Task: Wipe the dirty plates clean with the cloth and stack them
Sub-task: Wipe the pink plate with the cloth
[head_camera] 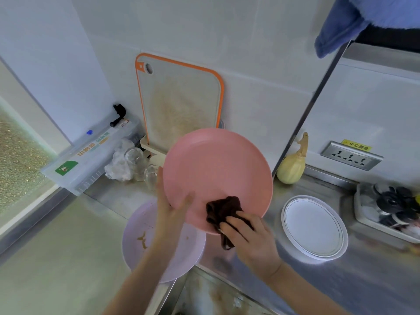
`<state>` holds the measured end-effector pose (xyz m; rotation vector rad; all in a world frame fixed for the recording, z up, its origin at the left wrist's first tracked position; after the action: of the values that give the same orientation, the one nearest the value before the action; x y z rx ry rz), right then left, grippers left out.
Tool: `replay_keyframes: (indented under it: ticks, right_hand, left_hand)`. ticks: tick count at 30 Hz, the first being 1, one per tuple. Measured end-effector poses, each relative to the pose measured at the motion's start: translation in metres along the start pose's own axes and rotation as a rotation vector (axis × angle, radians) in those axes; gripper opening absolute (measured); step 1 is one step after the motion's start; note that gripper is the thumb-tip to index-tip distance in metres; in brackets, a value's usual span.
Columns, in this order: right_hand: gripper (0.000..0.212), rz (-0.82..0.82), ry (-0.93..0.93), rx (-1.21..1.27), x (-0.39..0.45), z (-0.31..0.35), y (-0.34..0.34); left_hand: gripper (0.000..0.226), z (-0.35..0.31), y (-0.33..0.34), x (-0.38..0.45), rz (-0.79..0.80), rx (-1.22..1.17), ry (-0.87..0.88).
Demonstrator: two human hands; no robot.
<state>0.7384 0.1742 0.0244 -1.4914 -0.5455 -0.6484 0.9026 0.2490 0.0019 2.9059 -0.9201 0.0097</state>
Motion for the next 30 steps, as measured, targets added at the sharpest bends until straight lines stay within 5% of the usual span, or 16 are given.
replay_keyframes:
  ticks: [4, 10, 13, 22, 30]
  right_hand:
    - [0.028, -0.027, 0.118, 0.027, -0.004, 0.010, 0.011]
    - [0.019, -0.001, -0.101, -0.070, -0.006, 0.005, 0.000]
    - [0.020, 0.039, -0.156, -0.085, -0.005, -0.016, -0.005]
    - [0.027, -0.119, 0.186, 0.008, 0.018, 0.003, -0.002]
    - [0.032, -0.007, 0.049, -0.095, 0.005, -0.016, 0.004]
  left_hand:
    - [0.077, 0.008, 0.010, -0.014, -0.058, -0.100, 0.003]
    - [0.079, -0.018, -0.004, 0.024, 0.221, 0.071, 0.093]
    - [0.085, -0.023, -0.009, 0.046, 0.330, 0.086, 0.004]
    - [0.056, 0.009, 0.048, -0.026, 0.070, -0.170, -0.116]
    - [0.056, 0.004, 0.016, 0.003, 0.267, -0.073, -0.180]
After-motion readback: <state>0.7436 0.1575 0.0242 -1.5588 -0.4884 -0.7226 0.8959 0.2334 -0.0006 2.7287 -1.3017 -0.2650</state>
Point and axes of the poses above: each hand's wrist, its own x-axis towards the middle knuckle, its own y-axis out of the palm, z = x × y, the point moved 10 cm from there along x, towards the middle knuckle, and after that the axes turned 4 degrees about z, right-handed, at the moved point
